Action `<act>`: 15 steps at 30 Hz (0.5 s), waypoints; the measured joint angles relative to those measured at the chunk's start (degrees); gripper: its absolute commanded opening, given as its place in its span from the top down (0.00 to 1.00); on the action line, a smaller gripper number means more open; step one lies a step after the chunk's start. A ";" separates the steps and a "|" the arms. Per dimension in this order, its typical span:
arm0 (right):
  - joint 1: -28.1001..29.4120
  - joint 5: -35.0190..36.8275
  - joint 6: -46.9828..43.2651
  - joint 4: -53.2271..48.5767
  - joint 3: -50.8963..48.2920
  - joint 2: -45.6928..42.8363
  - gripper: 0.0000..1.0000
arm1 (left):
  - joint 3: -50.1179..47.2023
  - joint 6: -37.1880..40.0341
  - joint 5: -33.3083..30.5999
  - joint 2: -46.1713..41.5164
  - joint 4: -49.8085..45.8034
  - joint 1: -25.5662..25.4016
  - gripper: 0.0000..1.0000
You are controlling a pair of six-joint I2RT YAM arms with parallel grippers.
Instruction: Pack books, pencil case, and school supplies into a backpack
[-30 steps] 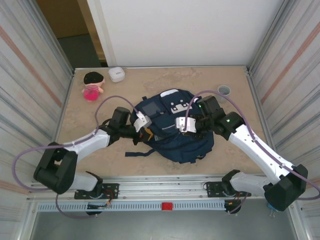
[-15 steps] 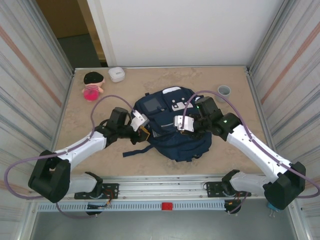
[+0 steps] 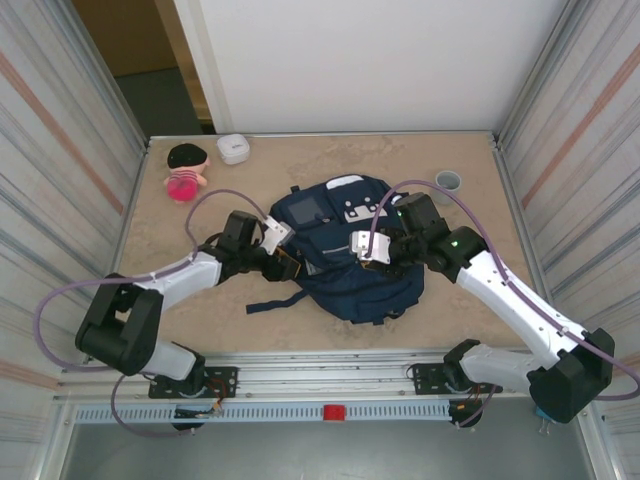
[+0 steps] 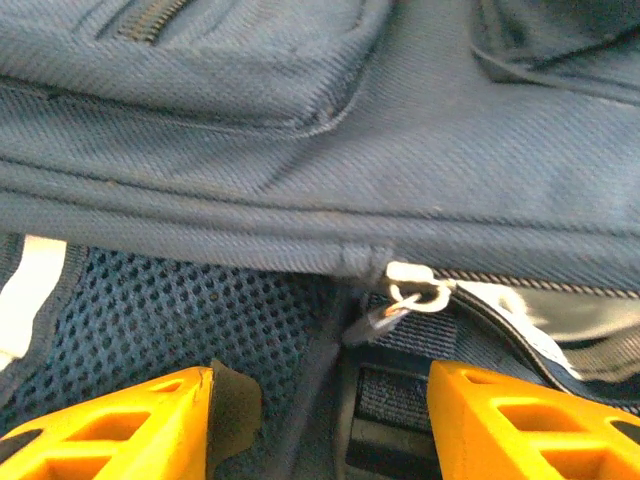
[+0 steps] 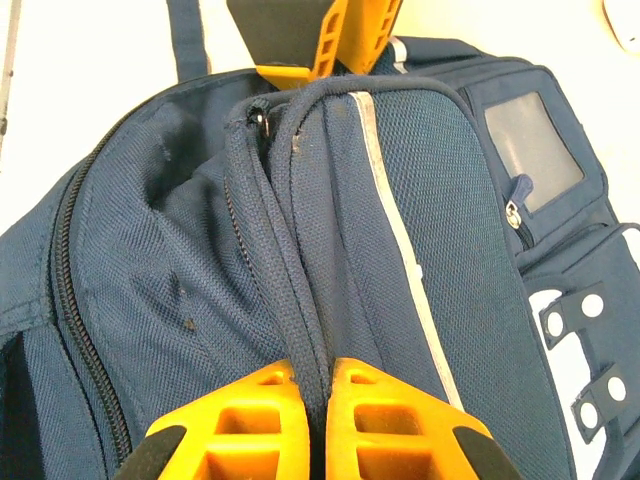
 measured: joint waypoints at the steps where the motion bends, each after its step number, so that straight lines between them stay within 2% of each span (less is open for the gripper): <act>1: 0.02 -0.04 0.00 -0.11 0.00 -0.04 1.00 | 0.02 0.00 0.42 0.33 0.87 0.00 0.46; 4: 0.00 -0.39 0.02 -0.22 0.00 -0.07 1.00 | 0.15 -0.07 2.10 0.92 4.11 -0.13 0.52; 7: -0.26 -0.66 0.02 -0.15 0.00 -0.07 1.00 | 0.70 0.13 3.69 2.05 6.82 -0.50 0.65; 11: -0.33 -0.83 0.07 0.04 0.00 -0.07 1.00 | 1.03 1.27 5.99 3.37 8.20 -1.05 0.93; 13: -0.37 -0.79 0.26 0.02 0.00 -0.07 1.00 | 1.03 2.05 6.10 3.28 8.44 -1.33 1.00; 14: -0.37 -0.57 0.42 0.07 0.00 -0.07 0.98 | 1.03 2.38 6.05 3.13 8.39 -1.36 1.00; 15: -0.37 -0.35 0.70 -0.02 0.00 -0.07 0.84 | 1.03 2.80 6.05 2.89 8.26 -1.36 1.00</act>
